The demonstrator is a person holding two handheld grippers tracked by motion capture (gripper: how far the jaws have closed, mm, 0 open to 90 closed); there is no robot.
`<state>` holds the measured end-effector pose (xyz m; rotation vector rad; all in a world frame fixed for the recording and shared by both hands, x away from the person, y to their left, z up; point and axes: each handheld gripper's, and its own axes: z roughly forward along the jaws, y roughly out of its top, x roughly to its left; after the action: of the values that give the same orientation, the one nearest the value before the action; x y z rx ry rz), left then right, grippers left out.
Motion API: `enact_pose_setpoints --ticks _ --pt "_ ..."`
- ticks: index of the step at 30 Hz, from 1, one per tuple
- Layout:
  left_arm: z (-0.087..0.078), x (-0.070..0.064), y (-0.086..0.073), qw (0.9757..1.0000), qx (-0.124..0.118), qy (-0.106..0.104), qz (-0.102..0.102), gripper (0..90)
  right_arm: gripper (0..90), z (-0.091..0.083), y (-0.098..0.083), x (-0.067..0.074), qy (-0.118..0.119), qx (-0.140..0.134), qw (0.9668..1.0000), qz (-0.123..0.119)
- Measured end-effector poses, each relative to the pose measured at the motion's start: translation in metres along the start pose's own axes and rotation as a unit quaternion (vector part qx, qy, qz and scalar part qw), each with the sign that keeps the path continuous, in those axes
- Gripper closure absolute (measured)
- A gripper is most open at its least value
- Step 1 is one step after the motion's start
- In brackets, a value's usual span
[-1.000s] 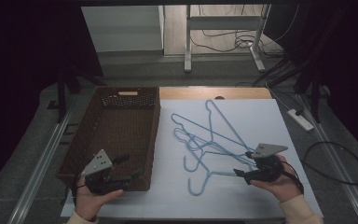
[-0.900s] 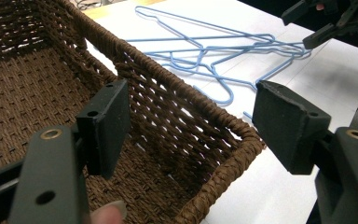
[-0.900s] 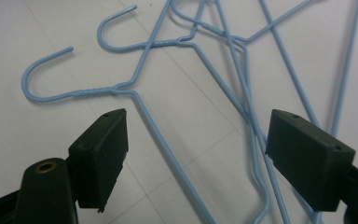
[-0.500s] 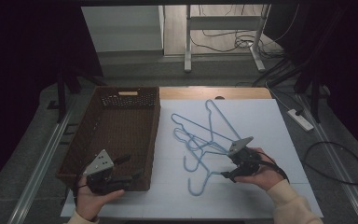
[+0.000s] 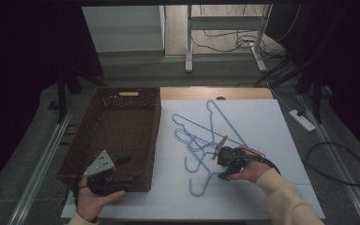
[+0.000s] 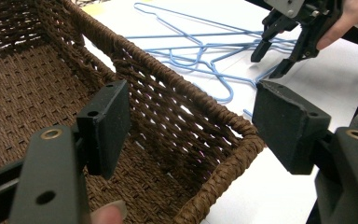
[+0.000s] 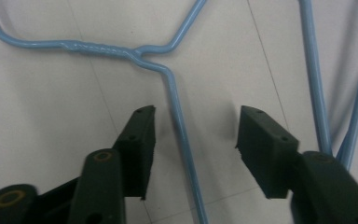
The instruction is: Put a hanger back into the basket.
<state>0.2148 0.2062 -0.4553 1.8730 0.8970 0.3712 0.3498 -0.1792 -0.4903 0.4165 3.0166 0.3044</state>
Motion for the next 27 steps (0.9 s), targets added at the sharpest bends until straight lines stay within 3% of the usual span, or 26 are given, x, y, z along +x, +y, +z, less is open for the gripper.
enact_pose_setpoints --ticks 5,7,12,17,21,25,27 --pt "0.0 0.0 0.0 1.0 -0.001 0.001 0.0 28.5 60.3 0.004 0.003 -0.004 0.018 0.02 0.9996 -0.003" --pt "0.0 0.0 0.0 1.0 -0.001 0.0 0.0 28.6 70.2 0.004 0.005 -0.003 0.023 0.027 0.9993 -0.008" --pt "0.0 -0.001 0.0 1.0 -0.001 0.001 0.002 28.5 83.1 0.004 0.008 -0.001 0.03 0.038 0.9987 -0.018" --pt "-0.001 -0.001 0.001 1.0 -0.002 0.001 0.003 28.5 87.3 0.004 0.011 0.004 0.023 0.048 0.9978 -0.038" --pt "-0.001 0.0 0.001 1.0 -0.002 0.002 0.002 28.5 87.6 0.002 0.008 0.003 0.017 0.042 0.9984 -0.034" --pt "-0.002 0.0 0.001 1.0 -0.005 0.004 0.002 28.6 87.8 -0.011 0.004 -0.001 0.005 0.0 0.9998 -0.021" --pt "-0.002 -0.001 0.001 1.0 -0.006 0.004 0.002 28.6 87.8 -0.014 0.003 -0.002 0.001 -0.005 0.9998 -0.017"
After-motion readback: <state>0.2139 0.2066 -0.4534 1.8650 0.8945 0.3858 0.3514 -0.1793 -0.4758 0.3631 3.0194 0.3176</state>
